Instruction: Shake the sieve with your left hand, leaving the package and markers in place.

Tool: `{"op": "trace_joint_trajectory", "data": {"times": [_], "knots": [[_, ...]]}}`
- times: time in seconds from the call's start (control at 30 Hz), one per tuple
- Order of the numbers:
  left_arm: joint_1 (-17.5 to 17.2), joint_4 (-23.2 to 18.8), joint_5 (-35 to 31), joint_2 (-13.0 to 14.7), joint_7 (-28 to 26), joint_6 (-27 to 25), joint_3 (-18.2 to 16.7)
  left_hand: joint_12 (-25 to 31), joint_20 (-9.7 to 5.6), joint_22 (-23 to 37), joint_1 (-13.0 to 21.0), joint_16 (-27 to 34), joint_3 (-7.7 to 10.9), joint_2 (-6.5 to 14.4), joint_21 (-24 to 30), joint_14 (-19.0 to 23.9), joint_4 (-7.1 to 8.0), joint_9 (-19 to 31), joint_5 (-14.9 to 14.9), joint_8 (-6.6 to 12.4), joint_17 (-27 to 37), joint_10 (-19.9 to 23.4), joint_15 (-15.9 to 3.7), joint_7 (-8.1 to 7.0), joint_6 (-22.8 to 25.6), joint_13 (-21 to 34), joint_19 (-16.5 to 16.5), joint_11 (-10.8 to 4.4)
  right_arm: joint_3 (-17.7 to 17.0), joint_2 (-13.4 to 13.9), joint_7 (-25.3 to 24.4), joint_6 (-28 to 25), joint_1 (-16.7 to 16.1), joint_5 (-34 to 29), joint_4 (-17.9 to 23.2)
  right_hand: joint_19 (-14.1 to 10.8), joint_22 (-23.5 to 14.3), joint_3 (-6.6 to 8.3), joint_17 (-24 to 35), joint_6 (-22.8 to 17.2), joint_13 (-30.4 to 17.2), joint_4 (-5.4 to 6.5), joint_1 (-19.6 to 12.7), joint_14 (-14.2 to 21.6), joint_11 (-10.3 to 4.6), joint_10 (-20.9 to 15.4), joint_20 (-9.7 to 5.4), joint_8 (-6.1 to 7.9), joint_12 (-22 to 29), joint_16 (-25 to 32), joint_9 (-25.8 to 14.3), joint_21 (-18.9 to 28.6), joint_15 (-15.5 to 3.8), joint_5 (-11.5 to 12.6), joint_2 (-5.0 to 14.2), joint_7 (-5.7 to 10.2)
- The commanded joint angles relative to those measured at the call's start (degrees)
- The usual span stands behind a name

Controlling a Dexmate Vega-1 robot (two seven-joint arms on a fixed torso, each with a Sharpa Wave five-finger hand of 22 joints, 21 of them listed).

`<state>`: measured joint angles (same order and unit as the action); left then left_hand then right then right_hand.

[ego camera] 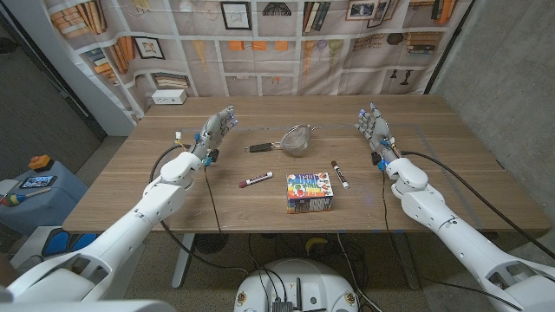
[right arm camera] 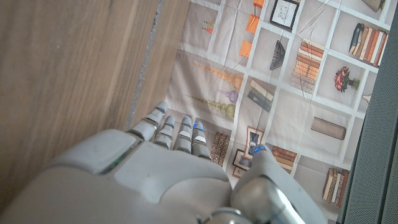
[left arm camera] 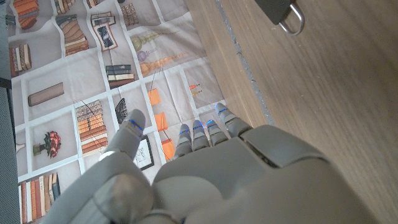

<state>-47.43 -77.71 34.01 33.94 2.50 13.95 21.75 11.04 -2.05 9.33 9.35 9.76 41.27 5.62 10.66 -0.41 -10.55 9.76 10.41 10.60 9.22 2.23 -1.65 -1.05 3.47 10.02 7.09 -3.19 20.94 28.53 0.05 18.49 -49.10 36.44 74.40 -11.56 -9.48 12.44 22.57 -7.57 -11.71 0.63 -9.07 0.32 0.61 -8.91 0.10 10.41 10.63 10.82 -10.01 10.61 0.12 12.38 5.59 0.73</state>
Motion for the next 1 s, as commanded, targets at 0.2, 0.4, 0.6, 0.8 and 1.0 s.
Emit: {"op": "trace_joint_trajectory", "data": {"times": [0.2,0.4,0.6,0.8,1.0], "knots": [[-0.2,-8.9,-5.5,6.1,-3.8,-7.9,1.2,0.6,-3.23,0.1,2.8,0.5,0.54,-1.1,0.0,0.8,-0.77,0.3,0.5,0.97,0.3,1.1,-1.97,-1.14,1.1,0.2,1.0,-1.21,-0.8,1.2,0.7,0.2,-0.2,0.3,-0.5,-0.3,-0.2,0.55,-0.3,-0.6,0.0,-0.14,0.0,0.3,-0.07,-0.3,-0.07,0.24,0.3,0.2,-0.1,0.3,-0.26,0.4,0.52,0.15],[0.3,-10.8,-8.4,7.4,-4.9,-9.5,2.0,0.8,-3.25,0.1,4.6,0.6,0.91,-2.2,-0.1,1.5,-0.83,0.3,0.6,1.53,0.3,2.2,-2.57,-2.09,2.7,0.2,1.2,-1.86,-1.2,1.7,1.5,0.6,-0.3,0.7,-0.9,-0.3,-0.2,0.63,-0.5,-0.6,0.1,-0.21,0.0,0.3,-0.05,-0.3,-0.07,0.25,0.3,0.2,-0.1,0.3,-0.27,0.4,0.55,0.19],[1.1,-12.5,-12.7,9.1,-5.8,-11.1,3.2,1.0,-3.34,0.1,5.9,0.8,1.07,-3.3,0.0,2.5,-0.84,0.4,0.6,1.77,0.3,3.0,-3.09,-2.77,3.6,0.2,1.8,-2.66,-1.4,1.9,3.6,1.8,-0.1,1.3,-2.3,-0.3,-0.2,0.72,-0.7,-0.6,0.2,-0.30,-0.1,0.3,-0.13,-0.2,-0.11,0.24,0.2,0.3,-0.1,0.3,-0.24,0.4,0.56,0.17],[2.1,-12.7,-17.4,10.6,-6.1,-10.2,4.2,1.2,-3.33,0.1,7.8,0.8,1.30,-4.8,0.0,3.4,-0.83,0.4,0.7,2.07,0.3,4.3,-3.76,-3.77,5.0,0.2,2.1,-3.73,-1.5,2.2,3.7,2.0,-0.2,1.1,-2.1,-0.2,-0.2,0.86,-0.9,-0.4,0.3,-0.54,-0.3,0.1,-0.11,-0.2,-0.20,0.19,0.3,0.2,-0.1,0.2,-0.46,0.4,0.52,0.35],[3.3,-13.5,-22.1,12.3,-6.1,-10.5,5.0,1.3,-3.19,0.1,9.9,0.9,1.75,-5.7,-0.1,4.7,-0.82,0.4,0.8,2.27,0.3,5.5,-4.46,-4.36,6.1,0.3,2.3,-4.58,-1.7,2.1,3.3,2.3,-0.5,1.1,-1.9,-0.1,-0.2,0.98,-1.1,-0.4,0.4,-0.63,-0.4,0.1,-0.12,-0.3,-0.32,0.19,0.3,0.2,-0.1,0.2,-0.55,0.4,0.60,0.38]]}}
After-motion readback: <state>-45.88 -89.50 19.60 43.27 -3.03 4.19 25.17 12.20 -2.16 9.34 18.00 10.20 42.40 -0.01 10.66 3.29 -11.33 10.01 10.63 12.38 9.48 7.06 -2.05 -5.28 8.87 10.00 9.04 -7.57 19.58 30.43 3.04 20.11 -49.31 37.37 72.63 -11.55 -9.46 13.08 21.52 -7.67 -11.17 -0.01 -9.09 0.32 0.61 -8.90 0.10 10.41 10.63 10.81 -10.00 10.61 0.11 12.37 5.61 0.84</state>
